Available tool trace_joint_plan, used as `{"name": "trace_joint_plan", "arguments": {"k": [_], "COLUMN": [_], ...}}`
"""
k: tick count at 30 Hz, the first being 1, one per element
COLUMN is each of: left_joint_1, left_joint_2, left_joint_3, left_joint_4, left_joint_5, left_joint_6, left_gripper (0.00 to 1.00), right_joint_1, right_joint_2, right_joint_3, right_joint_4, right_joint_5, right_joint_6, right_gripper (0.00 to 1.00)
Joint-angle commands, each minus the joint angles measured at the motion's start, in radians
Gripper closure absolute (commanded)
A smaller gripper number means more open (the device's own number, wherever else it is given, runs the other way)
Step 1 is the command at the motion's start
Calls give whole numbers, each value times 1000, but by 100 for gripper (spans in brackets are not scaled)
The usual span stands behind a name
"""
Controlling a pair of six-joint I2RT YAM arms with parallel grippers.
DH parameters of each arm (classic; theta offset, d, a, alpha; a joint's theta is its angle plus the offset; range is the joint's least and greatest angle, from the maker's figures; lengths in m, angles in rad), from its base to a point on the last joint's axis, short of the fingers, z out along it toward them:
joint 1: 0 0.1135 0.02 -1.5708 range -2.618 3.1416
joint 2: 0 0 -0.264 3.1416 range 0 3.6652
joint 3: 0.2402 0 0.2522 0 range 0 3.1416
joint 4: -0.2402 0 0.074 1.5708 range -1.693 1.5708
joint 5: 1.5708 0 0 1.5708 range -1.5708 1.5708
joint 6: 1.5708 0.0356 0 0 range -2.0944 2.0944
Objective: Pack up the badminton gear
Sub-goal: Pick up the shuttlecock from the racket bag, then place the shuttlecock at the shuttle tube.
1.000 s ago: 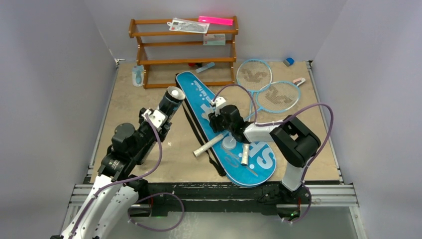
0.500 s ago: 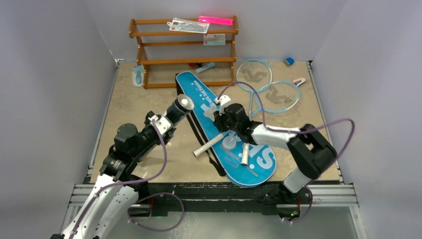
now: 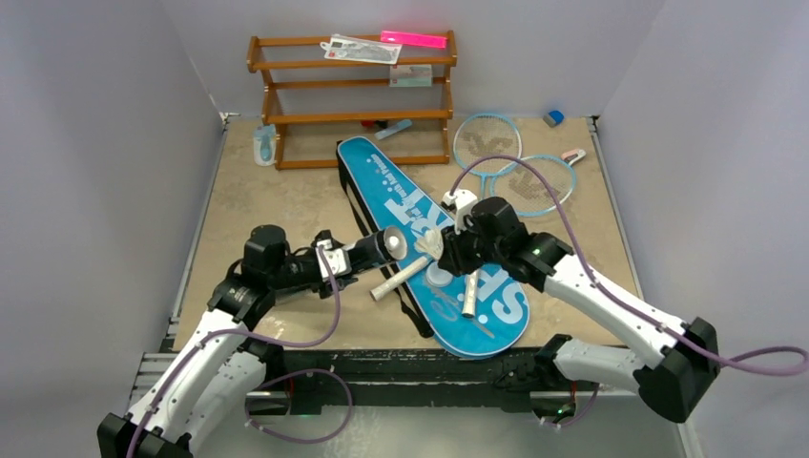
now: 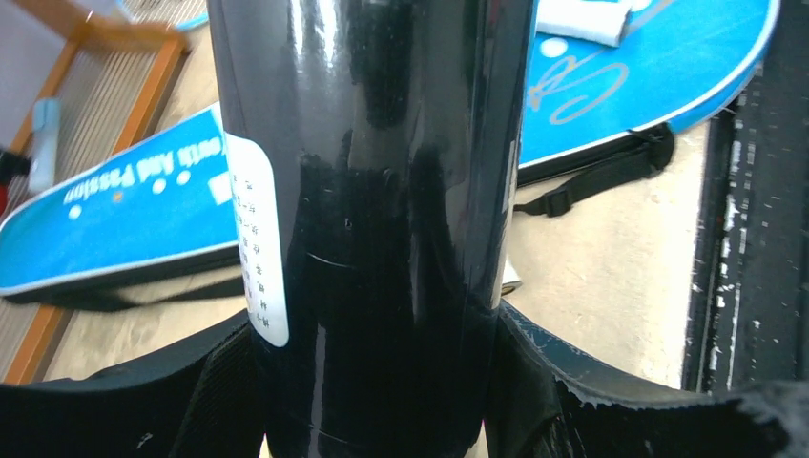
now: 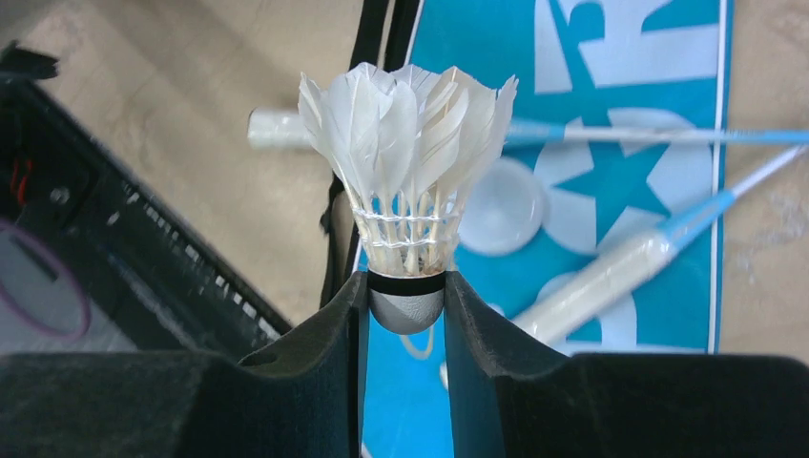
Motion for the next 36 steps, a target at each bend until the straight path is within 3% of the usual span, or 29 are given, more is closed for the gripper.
{"name": "trace_joint_plan", "arguments": {"k": [1,9,17,36], "left_joint_1": [7,6,6,6], "left_joint_2": [12,71,107,113], "left_joint_3": [-2,-4,8,7], "left_joint_4": [21,6,-15,-17], "left_joint_5": [229,328,328,404], "left_joint_6": [104,154,167,180], "left_gripper": [94,95,96,96], "right_joint_1": [-1,-1,-1,-1], "right_joint_2": [-110,-184,-210,-151], "right_joint_3": [131,302,365,329], "right_joint_4": [-319,-562,-585,-517], "right_joint_5": [-83,-187,-377,-513], "right_joint_6": [23,14,-10,-19], "right_gripper": [75,76,77,80]}}
